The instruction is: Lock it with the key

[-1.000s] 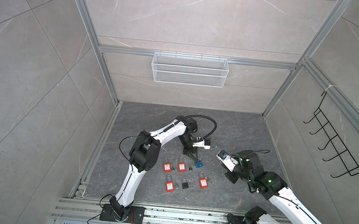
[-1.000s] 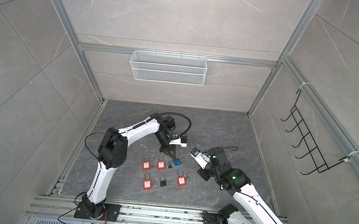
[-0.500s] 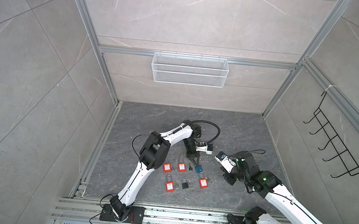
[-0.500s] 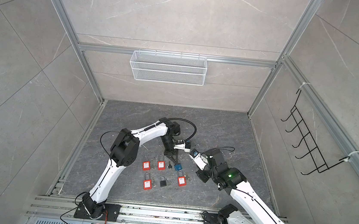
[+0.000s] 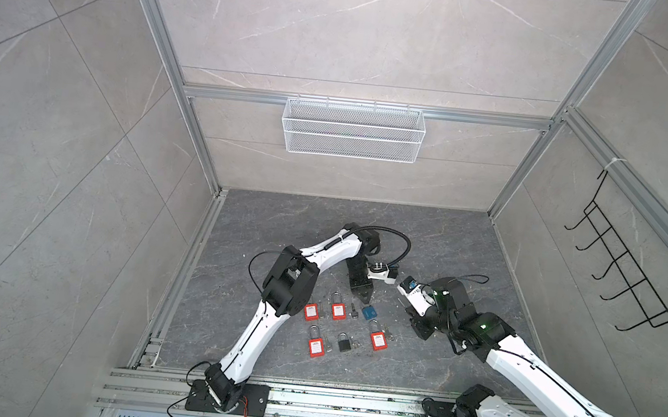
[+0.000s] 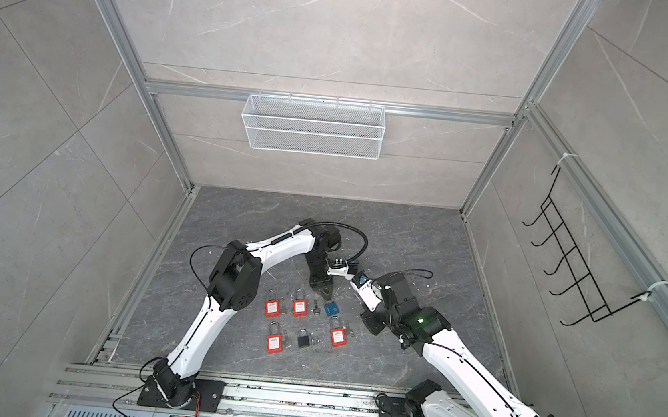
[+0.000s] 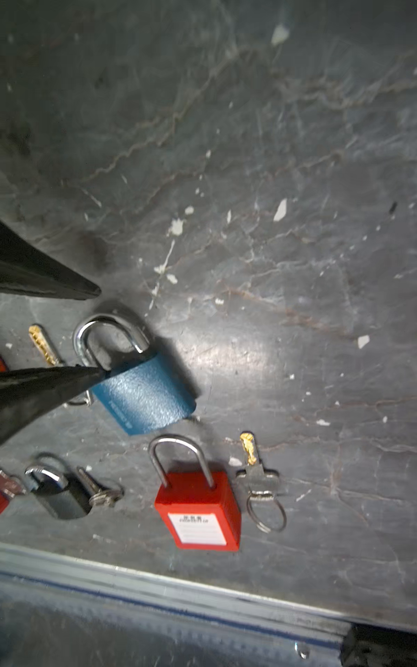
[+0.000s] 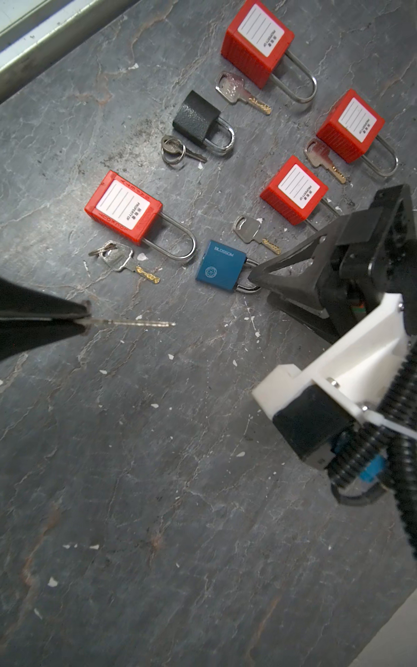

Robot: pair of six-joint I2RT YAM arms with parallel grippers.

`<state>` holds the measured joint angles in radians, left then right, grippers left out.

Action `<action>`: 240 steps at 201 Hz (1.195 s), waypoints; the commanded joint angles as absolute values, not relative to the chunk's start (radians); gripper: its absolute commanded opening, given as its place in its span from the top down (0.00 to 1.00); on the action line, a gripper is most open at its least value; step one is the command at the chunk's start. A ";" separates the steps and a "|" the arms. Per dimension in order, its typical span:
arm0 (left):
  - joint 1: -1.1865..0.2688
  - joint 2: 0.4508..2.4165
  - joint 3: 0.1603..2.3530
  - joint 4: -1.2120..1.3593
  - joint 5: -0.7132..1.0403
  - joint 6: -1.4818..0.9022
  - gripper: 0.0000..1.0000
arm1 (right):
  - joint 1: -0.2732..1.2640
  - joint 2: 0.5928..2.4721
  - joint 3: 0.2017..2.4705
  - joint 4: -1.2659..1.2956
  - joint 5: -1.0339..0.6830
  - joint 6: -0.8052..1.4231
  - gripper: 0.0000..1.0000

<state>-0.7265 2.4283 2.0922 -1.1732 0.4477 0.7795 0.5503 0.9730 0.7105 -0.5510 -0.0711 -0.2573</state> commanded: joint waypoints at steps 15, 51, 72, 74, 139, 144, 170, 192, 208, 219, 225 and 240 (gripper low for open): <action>-0.718 2.340 2.067 -1.057 0.392 0.730 0.59 | 0.549 1.005 0.734 -0.551 -0.078 -0.184 1.00; -0.633 2.123 1.885 -0.770 0.419 0.545 0.59 | 0.551 1.061 0.798 -0.567 -0.074 -0.102 1.00; -0.580 1.949 1.694 -0.570 0.449 0.455 0.59 | 0.555 1.152 0.844 -0.577 -0.077 -0.034 1.00; -0.574 1.931 1.673 -0.555 0.451 0.446 0.59 | 0.556 1.165 0.849 -0.579 -0.076 -0.030 1.00; -0.441 1.312 1.010 -0.261 0.482 0.146 0.59 | 0.578 1.516 0.985 -0.561 -0.067 0.140 1.00; -0.435 1.268 0.968 -0.257 0.486 0.127 0.59 | 0.578 1.529 0.988 -0.557 -0.068 0.148 1.00; -0.430 1.052 0.787 -0.248 0.461 0.061 0.59 | 0.585 1.596 0.992 -0.541 -0.069 0.173 1.00; -0.430 0.919 0.695 -0.260 0.414 0.027 0.59 | 0.598 1.643 1.011 -0.543 -0.070 0.180 1.00; -0.430 0.863 0.665 -0.278 0.385 0.021 0.58 | 0.608 1.661 1.021 -0.540 -0.074 0.181 1.00; -0.430 0.842 0.658 -0.293 0.363 0.017 0.58 | 0.614 1.674 1.031 -0.549 -0.075 0.187 1.00; -0.429 0.834 0.658 -0.299 0.354 0.017 0.58 | 0.617 1.682 1.035 -0.556 -0.075 0.190 1.00; -0.429 0.822 0.658 -0.311 0.333 0.018 0.58 | 0.632 1.692 1.041 -0.564 -0.066 0.196 0.98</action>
